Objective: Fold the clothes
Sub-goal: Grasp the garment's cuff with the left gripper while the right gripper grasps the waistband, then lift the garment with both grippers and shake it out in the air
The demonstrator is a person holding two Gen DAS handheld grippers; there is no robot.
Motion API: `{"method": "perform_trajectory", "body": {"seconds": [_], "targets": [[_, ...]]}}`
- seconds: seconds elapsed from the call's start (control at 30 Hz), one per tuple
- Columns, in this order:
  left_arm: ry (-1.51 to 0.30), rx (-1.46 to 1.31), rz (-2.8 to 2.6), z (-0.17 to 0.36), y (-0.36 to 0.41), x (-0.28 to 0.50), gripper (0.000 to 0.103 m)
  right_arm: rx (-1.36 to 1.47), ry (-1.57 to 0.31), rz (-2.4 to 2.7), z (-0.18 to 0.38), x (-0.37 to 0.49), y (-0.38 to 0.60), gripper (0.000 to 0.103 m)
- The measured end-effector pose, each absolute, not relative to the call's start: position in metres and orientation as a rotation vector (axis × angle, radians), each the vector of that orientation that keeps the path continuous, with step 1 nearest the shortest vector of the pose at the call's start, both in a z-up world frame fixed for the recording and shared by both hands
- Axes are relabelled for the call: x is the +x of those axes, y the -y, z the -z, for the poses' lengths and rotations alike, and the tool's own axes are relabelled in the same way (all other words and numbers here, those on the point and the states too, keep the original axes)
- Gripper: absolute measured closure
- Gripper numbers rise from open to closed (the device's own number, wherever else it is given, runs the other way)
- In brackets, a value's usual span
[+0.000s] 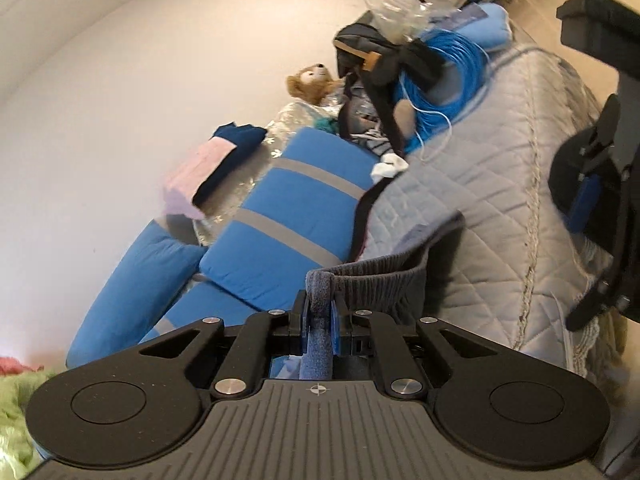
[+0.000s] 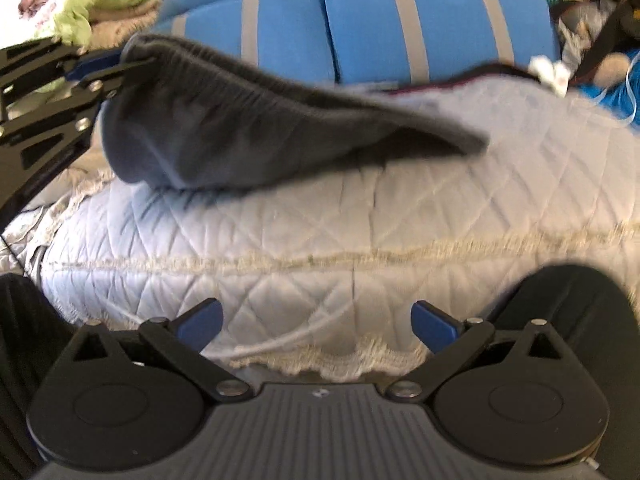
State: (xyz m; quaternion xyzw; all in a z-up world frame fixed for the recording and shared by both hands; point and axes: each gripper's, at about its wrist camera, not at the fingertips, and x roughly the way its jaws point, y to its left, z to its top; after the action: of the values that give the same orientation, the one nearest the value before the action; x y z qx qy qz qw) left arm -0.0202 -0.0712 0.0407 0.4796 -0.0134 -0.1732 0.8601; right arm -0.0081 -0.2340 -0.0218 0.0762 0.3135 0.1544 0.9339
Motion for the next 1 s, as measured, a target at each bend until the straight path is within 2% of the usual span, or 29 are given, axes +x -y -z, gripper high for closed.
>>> {"method": "perform_trajectory", "body": {"seconds": [0.37,0.47,0.53,0.6,0.67,0.77,0.87,0.9,1.0], "targets": [[0.032,0.981,0.348,-0.055,0.059,-0.042,0.093,-0.374,-0.479,-0.063,0.006,0.038,0.205,0.001],[0.025,0.951,0.345,-0.060,0.055,-0.043,0.093,-0.456,-0.480,-0.030,0.012,0.057,0.197,0.009],[0.020,0.928,0.342,-0.064,0.051,-0.042,0.093,-0.459,-0.497,-0.027,0.018,0.070,0.195,0.021],[0.016,0.911,0.336,-0.067,0.048,-0.042,0.093,-0.463,-0.512,-0.023,0.023,0.083,0.194,0.028],[0.012,0.896,0.334,-0.070,0.046,-0.041,0.093,-0.468,-0.517,-0.005,0.026,0.093,0.193,0.029],[0.011,0.888,0.330,-0.072,0.043,-0.042,0.093,-0.440,-0.538,-0.003,0.028,0.101,0.196,0.042],[0.012,0.890,0.325,-0.071,0.041,-0.041,0.093,-0.387,-0.567,-0.013,0.026,0.103,0.201,0.074],[0.012,0.888,0.324,-0.071,0.041,-0.042,0.093,-0.383,-0.564,-0.009,0.026,0.102,0.202,0.092],[0.010,0.883,0.321,-0.070,0.039,-0.043,0.093,-0.349,-0.552,-0.012,0.021,0.099,0.210,0.099]]}}
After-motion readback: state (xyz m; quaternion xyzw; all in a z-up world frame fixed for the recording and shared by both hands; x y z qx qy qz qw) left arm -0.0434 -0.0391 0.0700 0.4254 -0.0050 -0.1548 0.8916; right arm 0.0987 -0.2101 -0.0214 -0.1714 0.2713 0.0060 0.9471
